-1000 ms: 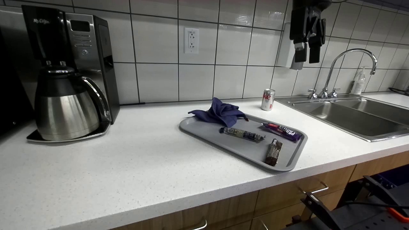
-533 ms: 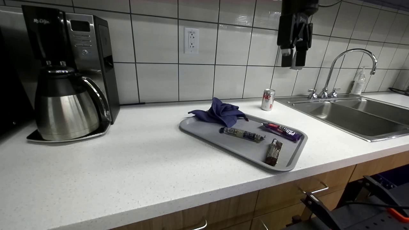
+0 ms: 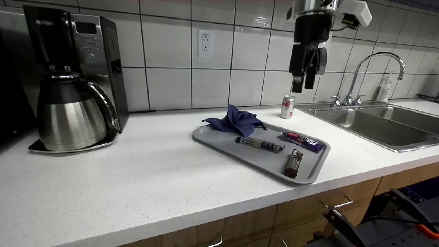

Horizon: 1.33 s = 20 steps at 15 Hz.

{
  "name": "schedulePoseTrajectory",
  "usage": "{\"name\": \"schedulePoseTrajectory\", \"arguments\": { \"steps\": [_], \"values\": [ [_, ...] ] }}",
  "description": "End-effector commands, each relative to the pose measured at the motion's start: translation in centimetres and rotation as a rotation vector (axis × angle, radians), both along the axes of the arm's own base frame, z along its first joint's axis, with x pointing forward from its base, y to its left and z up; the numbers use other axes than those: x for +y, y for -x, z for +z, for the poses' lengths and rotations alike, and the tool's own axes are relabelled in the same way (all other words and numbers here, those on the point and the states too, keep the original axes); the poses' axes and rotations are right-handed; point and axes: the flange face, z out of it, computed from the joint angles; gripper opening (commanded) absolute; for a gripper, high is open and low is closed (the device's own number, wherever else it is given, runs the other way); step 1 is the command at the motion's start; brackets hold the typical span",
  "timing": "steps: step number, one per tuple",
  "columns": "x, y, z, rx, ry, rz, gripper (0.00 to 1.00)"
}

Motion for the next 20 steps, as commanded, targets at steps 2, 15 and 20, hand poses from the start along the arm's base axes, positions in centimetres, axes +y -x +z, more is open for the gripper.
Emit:
{"name": "schedulePoseTrajectory", "arguments": {
  "steps": [2, 15, 20],
  "values": [
    [-0.9, -2.2, -3.0, -0.021, -0.020, 0.090, 1.00],
    [0.8, -5.5, -8.6, -0.027, -0.054, 0.294, 1.00],
    [2.5, -6.3, -10.3, -0.003, -0.063, 0.342, 1.00]
  ]
}}
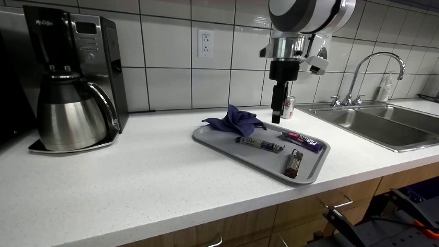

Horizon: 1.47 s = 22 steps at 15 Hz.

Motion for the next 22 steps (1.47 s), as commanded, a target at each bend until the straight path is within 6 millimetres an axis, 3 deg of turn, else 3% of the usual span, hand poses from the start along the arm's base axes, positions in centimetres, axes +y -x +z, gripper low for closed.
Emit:
{"name": "schedulePoseTrajectory", "arguments": {
  "steps": [1, 22],
  "values": [
    [1.0, -1.2, -1.1, 0.005, -0.021, 0.039, 1.00],
    [3.0, -4.0, -7.5, 0.060, 0.080, -0.067, 1.00]
  ]
}}
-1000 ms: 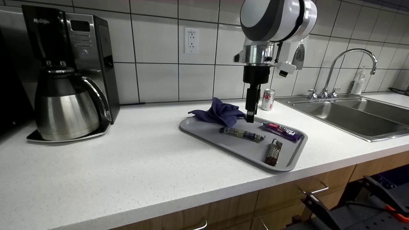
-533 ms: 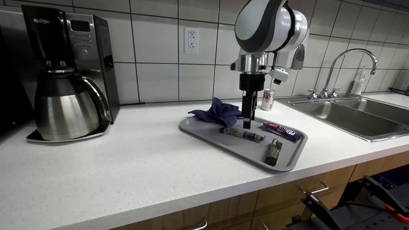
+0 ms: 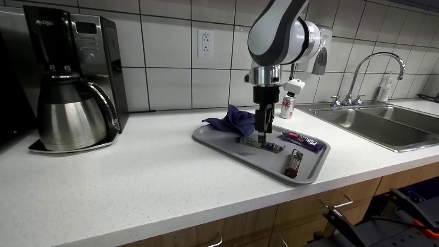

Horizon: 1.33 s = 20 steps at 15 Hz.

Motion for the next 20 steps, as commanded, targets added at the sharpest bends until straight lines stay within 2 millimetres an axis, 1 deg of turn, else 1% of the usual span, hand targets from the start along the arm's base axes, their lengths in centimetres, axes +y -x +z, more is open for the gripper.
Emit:
{"name": "schedulePoseTrajectory", "arguments": {
  "steps": [1, 7, 17, 18, 19, 20],
  "values": [
    [0.4, -1.0, -0.5, -0.004, 0.019, -0.026, 1.00],
    [0.9, -1.4, -1.5, 0.008, 0.026, -0.043, 1.00],
    [0.9, -2.0, -3.1, 0.025, 0.046, -0.054, 1.00],
    [0.9, -2.0, -3.0, 0.024, 0.043, -0.055, 0.75],
    [0.9, -2.1, -3.0, 0.023, 0.039, -0.056, 0.74],
    [0.9, -2.2, -3.0, 0.022, 0.038, -0.056, 0.65]
  ]
}}
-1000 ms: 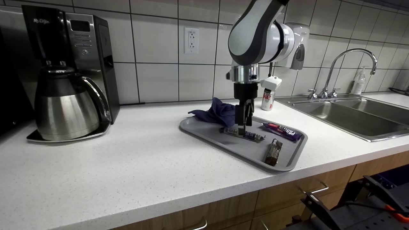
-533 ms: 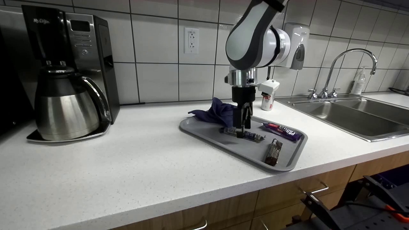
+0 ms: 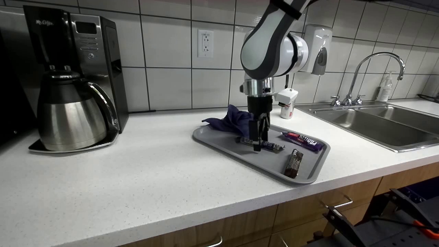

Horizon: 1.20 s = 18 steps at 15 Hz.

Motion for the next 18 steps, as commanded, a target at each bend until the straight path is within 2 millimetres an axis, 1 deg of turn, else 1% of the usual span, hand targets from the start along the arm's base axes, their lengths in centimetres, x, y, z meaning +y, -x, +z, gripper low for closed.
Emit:
{"name": "schedulePoseTrajectory", "arguments": {
  "steps": [1, 6, 7, 8, 11, 18],
  "values": [
    [0.1, -0.9, 0.3, -0.004, 0.007, -0.015, 0.58],
    [-0.1, -1.4, 0.9, -0.018, 0.000, -0.021, 0.18],
    [-0.2, -1.5, 0.9, -0.019, -0.001, -0.022, 0.12],
    [-0.2, -1.5, 1.0, -0.020, -0.002, -0.023, 0.09],
    [-0.2, -1.6, 1.3, -0.025, -0.003, -0.022, 0.09],
    [0.6, -2.1, 4.6, -0.084, -0.030, -0.019, 0.09]
  ]
}}
